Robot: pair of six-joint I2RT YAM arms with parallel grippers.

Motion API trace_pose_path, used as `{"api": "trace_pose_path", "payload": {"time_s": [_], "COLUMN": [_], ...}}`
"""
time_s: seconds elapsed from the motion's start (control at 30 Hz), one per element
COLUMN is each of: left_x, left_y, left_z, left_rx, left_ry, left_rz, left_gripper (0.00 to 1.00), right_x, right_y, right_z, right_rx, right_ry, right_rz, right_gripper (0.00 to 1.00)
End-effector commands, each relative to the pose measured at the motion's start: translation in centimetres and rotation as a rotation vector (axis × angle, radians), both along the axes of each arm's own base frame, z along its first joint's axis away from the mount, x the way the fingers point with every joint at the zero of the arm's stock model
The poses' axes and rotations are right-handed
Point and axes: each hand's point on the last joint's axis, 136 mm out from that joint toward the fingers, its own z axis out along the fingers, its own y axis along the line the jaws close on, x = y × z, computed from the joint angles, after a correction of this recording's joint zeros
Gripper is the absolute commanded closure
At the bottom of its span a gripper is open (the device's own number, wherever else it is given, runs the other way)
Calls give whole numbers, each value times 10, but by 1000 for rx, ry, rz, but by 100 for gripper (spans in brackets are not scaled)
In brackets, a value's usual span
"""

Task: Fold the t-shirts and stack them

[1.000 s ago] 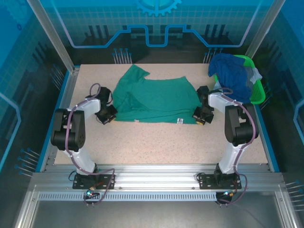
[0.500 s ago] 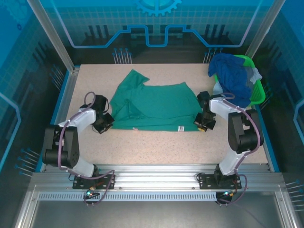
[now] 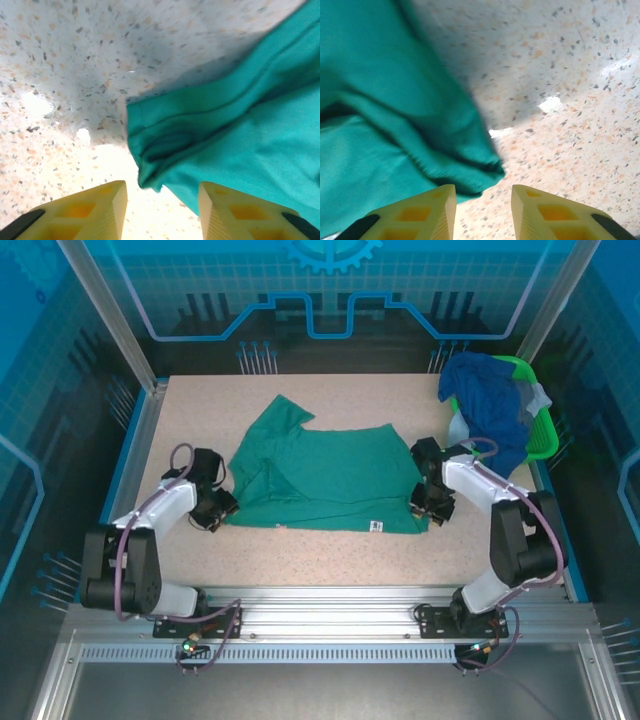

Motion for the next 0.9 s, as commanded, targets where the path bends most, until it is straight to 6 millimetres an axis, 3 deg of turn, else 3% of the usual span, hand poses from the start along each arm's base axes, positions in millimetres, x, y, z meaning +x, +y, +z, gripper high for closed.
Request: {"api": "trace_pose_path", "payload": {"time_s": [0.0,0.07,0.23,0.4,0.63,0.87], "left_x": [15,22,46,66,88,104], "left_y": [-16,-35,-95,-116,-116,-122], "left_z": [40,47,39,18,-2,-2], "left_rx": [-52,-119,-310,-331,-273,-263], "left_ry": [-83,-96,-92,-56,-43,-68], "left_rz": [26,39,107,159,119,65], "left_gripper": [53,51,46,46,61,92], "right_x": [7,15,37,61,60,56], "right_y": [11,28,75,121,125,118], "right_z": [24,26,22,42,49,52], "right_rx": [-16,32,220,421,442,423], "right_ry": [-73,-113,-180,-293,-300,-297], "right_rz": [35,72,145,261,267,255], "right_gripper": [63,62,61,53,53,53]}}
